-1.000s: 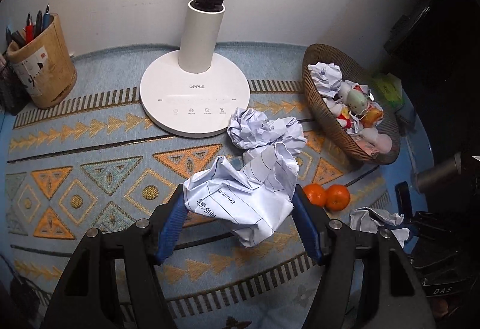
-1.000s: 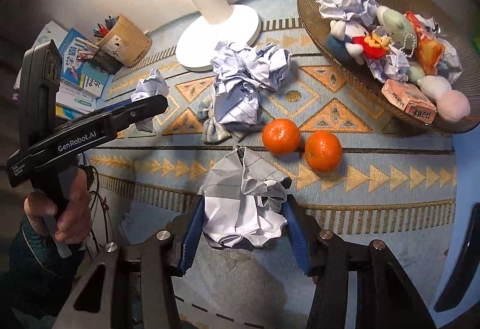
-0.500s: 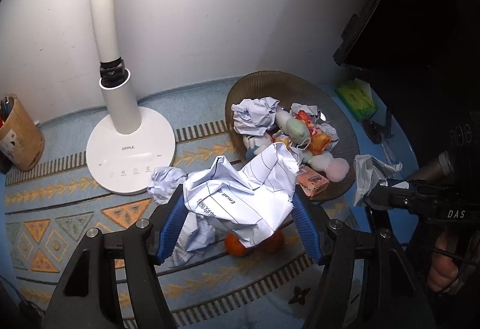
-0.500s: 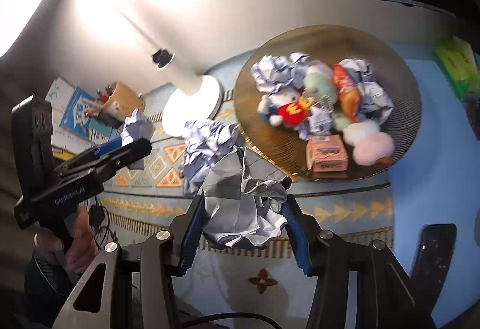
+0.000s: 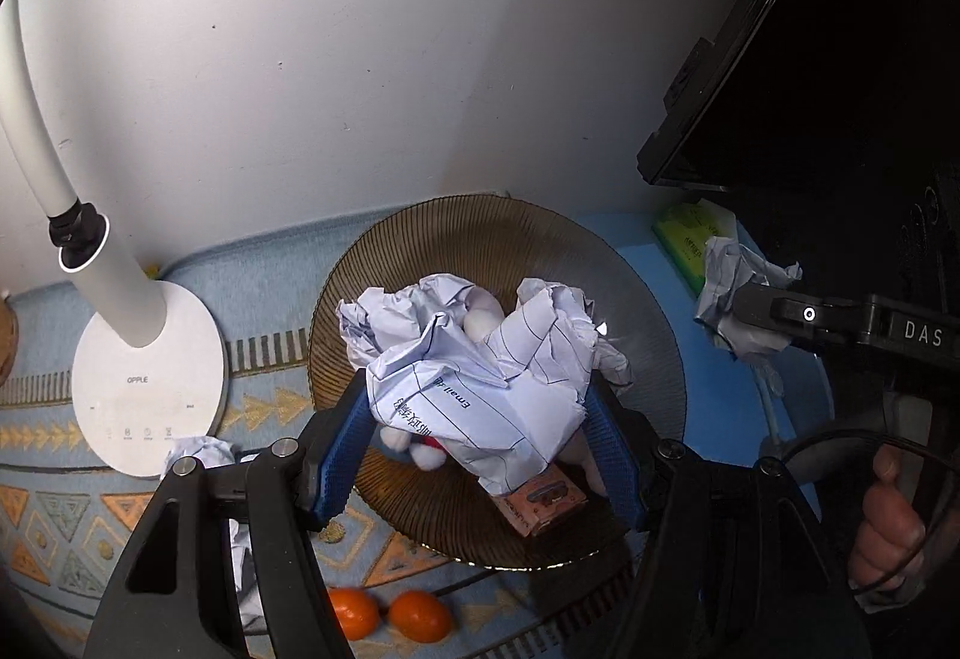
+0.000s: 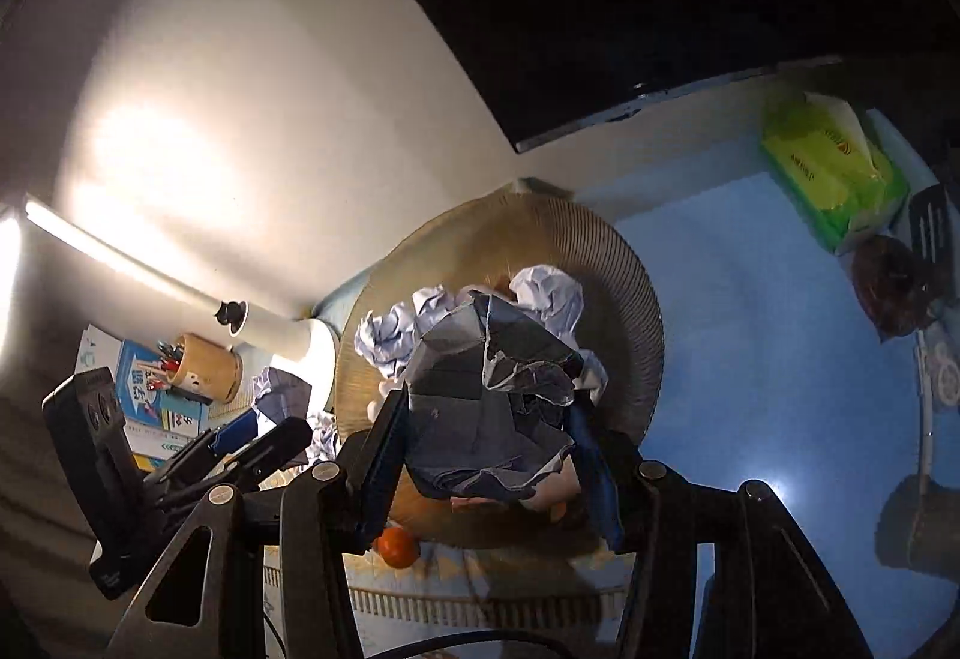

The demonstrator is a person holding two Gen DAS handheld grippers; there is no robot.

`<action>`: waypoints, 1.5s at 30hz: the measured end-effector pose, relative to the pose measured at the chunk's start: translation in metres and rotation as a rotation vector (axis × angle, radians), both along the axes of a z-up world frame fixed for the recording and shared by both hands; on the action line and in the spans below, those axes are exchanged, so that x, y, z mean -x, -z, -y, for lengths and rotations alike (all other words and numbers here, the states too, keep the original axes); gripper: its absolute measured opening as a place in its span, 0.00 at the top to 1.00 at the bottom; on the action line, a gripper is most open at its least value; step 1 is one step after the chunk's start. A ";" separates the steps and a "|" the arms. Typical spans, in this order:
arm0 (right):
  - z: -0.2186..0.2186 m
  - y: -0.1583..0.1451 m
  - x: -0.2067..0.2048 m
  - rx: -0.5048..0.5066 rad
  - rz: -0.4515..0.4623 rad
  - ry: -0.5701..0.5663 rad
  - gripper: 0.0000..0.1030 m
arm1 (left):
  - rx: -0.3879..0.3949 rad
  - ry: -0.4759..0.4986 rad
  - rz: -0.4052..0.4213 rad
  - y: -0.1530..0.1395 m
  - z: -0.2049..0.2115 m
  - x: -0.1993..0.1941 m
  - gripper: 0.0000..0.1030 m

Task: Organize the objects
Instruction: 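Carry both papers over the bowl and open both tools, then withdraw both tools from the bowl back over the rug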

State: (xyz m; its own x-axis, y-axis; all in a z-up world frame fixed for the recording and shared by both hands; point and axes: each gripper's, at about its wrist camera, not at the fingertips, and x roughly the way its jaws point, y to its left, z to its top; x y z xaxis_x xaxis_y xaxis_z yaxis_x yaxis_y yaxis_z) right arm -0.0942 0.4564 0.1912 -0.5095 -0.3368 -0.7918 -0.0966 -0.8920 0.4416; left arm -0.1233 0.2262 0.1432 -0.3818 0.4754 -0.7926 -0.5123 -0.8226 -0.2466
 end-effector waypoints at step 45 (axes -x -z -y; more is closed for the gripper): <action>0.065 0.040 -0.059 0.025 0.070 -0.194 0.34 | 0.335 -0.195 0.191 0.014 0.034 -0.117 0.20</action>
